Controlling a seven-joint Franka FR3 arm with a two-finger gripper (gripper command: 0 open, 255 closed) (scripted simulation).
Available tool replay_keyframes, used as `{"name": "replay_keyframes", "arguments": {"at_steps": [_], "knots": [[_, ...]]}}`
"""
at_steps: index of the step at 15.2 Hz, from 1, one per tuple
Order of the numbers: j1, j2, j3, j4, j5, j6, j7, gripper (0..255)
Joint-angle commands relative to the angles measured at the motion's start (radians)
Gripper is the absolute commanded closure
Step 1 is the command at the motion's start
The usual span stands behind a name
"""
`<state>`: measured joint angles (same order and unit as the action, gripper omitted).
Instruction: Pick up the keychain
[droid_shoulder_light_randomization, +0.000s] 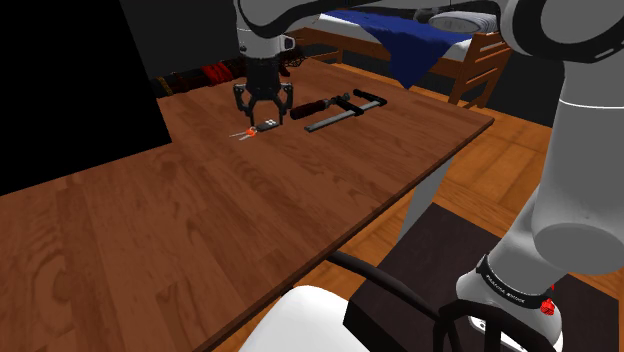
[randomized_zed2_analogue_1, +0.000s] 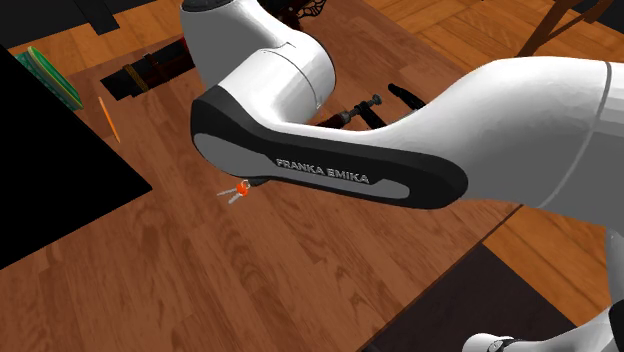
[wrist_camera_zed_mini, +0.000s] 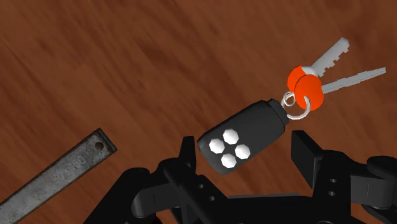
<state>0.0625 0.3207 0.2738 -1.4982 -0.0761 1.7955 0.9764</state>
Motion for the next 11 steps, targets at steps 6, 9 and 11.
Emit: {"name": "replay_keyframes", "arguments": {"at_steps": [6, 9, 11], "knots": [[0.004, 0.001, 0.002, 0.096, 0.001, -0.094, -0.002, 255], [0.007, 0.007, 0.002, 0.144, -0.001, -0.137, -0.001, 255], [0.007, 0.007, 0.002, 0.146, -0.001, -0.139, -0.001, 255]]}}
